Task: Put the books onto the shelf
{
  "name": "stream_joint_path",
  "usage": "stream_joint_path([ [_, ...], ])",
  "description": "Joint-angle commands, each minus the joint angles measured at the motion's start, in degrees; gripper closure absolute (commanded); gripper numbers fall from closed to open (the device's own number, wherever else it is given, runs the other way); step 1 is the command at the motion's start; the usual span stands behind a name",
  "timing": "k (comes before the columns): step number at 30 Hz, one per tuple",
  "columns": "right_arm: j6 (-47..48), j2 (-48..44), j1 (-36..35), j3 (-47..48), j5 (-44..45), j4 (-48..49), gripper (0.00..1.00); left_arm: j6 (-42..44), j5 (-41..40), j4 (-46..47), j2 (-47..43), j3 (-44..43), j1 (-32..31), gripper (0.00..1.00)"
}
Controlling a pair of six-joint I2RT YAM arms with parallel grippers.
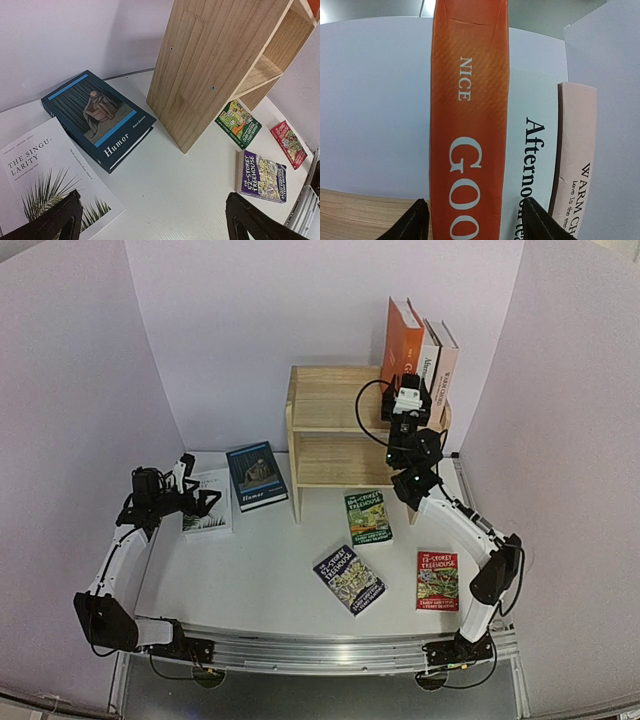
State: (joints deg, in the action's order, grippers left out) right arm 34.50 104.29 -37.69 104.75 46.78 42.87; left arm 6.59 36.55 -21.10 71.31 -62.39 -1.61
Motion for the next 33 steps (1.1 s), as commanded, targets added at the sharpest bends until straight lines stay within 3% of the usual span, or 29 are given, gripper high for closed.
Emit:
stream_joint_path([
  [1,0.1,-2.0,-0.3,0.1,0.7,2.1,0.38,0.9,1.6,-1.1,-0.3,-1.3,-0.2,0.00],
  [14,-2.2,-9.1,-3.0,-7.2,-2.5,-2.7,0.29,0.9,1.3,-4.2,0.9,-2.5,-0.2,0.00],
  [21,-7.0,-18.2,-3.0,-16.0,-8.2,-13.2,0.29,1.1,1.6,-4.6,1.6,-2.6,-0.2,0.00],
  [25,-7.4,-21.4,-3.0,-20.1,-12.3,-15.5,0.35,1.2,2.0,-4.5,1.9,-2.6,-0.2,0.00],
  [33,-12.0,-17.3,-0.7,-13.5,-18.4,-27.7,0.38,1.2,2.1,-3.7,1.7,-2.5,-0.2,0.00],
])
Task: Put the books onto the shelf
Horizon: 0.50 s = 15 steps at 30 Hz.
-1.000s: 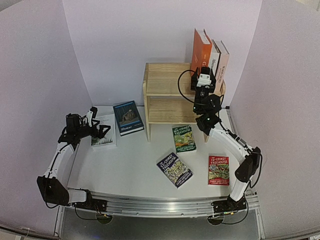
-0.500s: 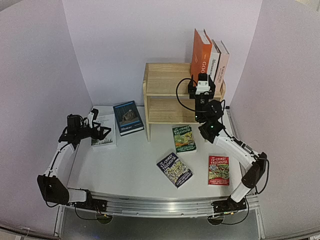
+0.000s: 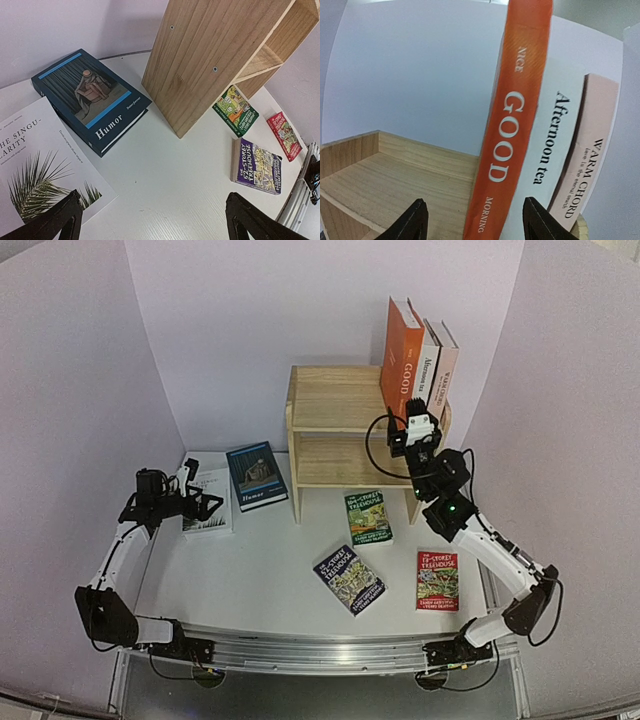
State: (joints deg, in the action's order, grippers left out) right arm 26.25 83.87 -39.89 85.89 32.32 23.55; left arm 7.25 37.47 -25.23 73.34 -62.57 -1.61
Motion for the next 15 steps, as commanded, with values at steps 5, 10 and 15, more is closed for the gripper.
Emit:
stream_joint_path([
  [5,-5.6,3.9,2.5,5.9,-4.4,-8.3,0.39,0.3,1.0,0.6,-1.4,-1.4,-0.2,0.00],
  [10,-6.4,5.9,3.3,7.8,-5.3,-9.1,0.39,0.2,1.0,1.0,-1.7,-0.8,-0.2,0.00],
  [15,-7.8,8.2,4.7,9.9,-5.6,-9.3,0.39,0.1,1.0,1.5,-1.9,-0.4,-0.2,0.00],
])
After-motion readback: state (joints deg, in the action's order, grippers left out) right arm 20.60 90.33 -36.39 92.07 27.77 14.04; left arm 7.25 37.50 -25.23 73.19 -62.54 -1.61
